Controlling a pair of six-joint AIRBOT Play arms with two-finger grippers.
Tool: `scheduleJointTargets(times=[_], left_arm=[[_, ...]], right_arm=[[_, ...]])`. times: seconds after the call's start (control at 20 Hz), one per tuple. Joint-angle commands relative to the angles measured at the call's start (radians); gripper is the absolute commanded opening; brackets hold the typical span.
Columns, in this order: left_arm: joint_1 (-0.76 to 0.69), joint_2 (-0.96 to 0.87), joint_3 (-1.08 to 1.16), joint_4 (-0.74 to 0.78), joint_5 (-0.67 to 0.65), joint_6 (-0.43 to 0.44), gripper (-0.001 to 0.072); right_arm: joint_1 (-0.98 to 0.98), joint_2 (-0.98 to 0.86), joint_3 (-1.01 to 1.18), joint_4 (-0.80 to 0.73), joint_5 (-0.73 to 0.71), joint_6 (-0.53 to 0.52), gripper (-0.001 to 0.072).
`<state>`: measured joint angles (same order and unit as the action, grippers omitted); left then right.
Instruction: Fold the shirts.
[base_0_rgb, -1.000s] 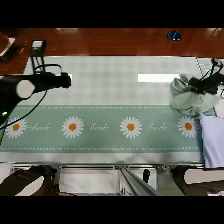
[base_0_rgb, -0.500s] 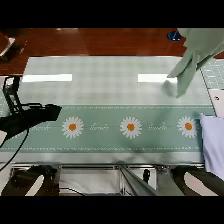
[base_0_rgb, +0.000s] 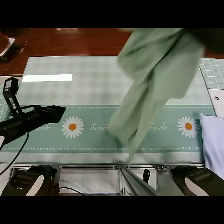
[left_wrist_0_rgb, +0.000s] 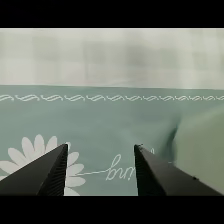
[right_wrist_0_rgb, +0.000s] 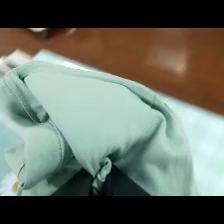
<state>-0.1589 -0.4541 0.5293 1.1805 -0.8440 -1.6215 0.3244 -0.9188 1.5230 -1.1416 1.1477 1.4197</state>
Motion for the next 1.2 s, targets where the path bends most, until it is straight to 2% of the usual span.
scheduleJointTargets(times=[0.0,0.1,0.35,0.4,0.45,0.5,0.6,0.7,0.85,0.95,1.0,1.05,1.15], left_arm=[[0.001,0.002,-0.001,-0.025,0.003,0.012,0.0505],[0.001,0.002,-0.001,-0.03,0.003,0.012,0.0505],[0.001,0.002,-0.001,-0.03,0.003,0.012,0.0505],[0.001,0.002,-0.001,-0.03,0.003,0.012,0.0505],[0.001,0.002,-0.001,-0.03,0.002,0.012,0.0505],[0.001,0.002,-0.001,-0.029,0.0,0.013,0.0505],[0.0,-0.002,-0.001,-0.038,-0.014,0.012,0.0505],[0.001,-0.007,-0.001,-0.063,-0.108,-0.022,0.0506],[0.005,-0.044,-0.001,-0.051,-0.273,-0.041,0.0507],[0.04,-0.103,-0.003,-0.045,-0.327,-0.015,0.0507],[0.069,-0.145,-0.006,-0.05,-0.327,0.006,0.0506],[0.101,-0.19,-0.006,-0.068,-0.317,0.04,0.0506],[0.199,-0.286,0.005,-0.119,-0.302,0.179,0.0506]], right_arm=[[0.187,-0.034,-0.303,0.01,-0.193,0.095,0.0023],[0.268,-0.122,-0.41,0.043,-0.3,0.134,0.0023],[0.441,-0.412,-0.425,0.217,-0.414,0.133,0.0024],[0.459,-0.452,-0.425,0.259,-0.429,0.128,0.0055],[0.465,-0.48,-0.425,0.311,-0.434,0.112,0.0259],[0.455,-0.486,-0.423,0.345,-0.422,0.069,0.0411],[0.375,-0.451,-0.397,0.34,-0.333,0.042,0.0407],[0.23,-0.356,-0.393,0.259,-0.236,0.054,0.0407],[-0.028,-0.163,-0.431,-0.102,-0.087,0.208,0.0407],[-0.208,-0.031,-0.547,-0.318,-0.039,0.3,0.0407],[-0.306,0.034,-0.633,-0.38,-0.032,0.345,0.0405],[-0.397,0.088,-0.721,-0.378,-0.031,0.36,0.0405],[-0.557,0.175,-0.892,-0.252,-0.005,0.256,0.0405]])
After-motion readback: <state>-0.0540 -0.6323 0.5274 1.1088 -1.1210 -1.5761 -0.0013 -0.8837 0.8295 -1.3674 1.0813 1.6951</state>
